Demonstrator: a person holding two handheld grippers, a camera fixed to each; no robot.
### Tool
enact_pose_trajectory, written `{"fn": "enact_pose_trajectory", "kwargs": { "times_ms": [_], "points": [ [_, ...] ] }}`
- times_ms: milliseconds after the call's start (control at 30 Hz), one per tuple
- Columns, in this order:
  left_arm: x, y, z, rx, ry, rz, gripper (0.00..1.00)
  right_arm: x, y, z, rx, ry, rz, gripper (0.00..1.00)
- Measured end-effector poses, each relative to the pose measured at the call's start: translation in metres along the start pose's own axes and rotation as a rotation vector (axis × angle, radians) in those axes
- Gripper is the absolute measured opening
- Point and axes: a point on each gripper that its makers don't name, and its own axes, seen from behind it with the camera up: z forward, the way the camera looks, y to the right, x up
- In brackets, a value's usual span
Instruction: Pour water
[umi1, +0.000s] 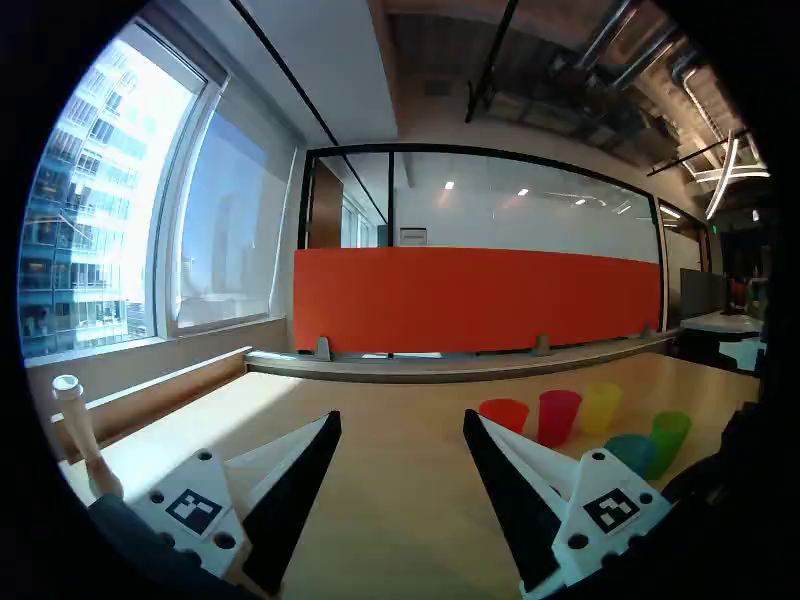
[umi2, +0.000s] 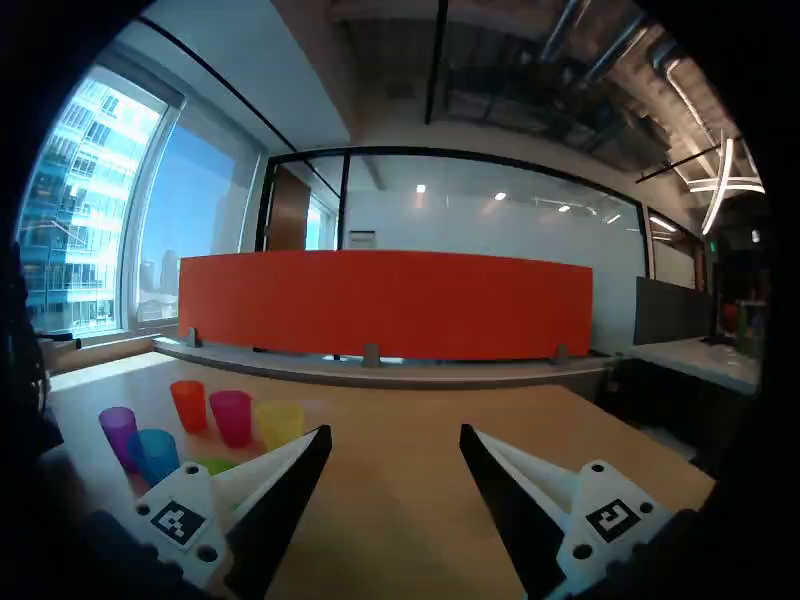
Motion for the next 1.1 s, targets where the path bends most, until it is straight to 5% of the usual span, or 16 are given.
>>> {"fn": "enact_pose_trajectory", "kwargs": {
  "times_ms": [467,1100],
  "points": [
    [0.066,0.012,0.016,-0.08,-0.023,-0.106,0.91,0.073,0.0,0.003,0.05,-0.017,-0.017,0.99],
    [0.16,0.035,0.026,-0.211,-0.047,-0.093,0.91,0.154,-0.01,0.017,0.105,-0.019,-0.035,0.99]
  ]
}}
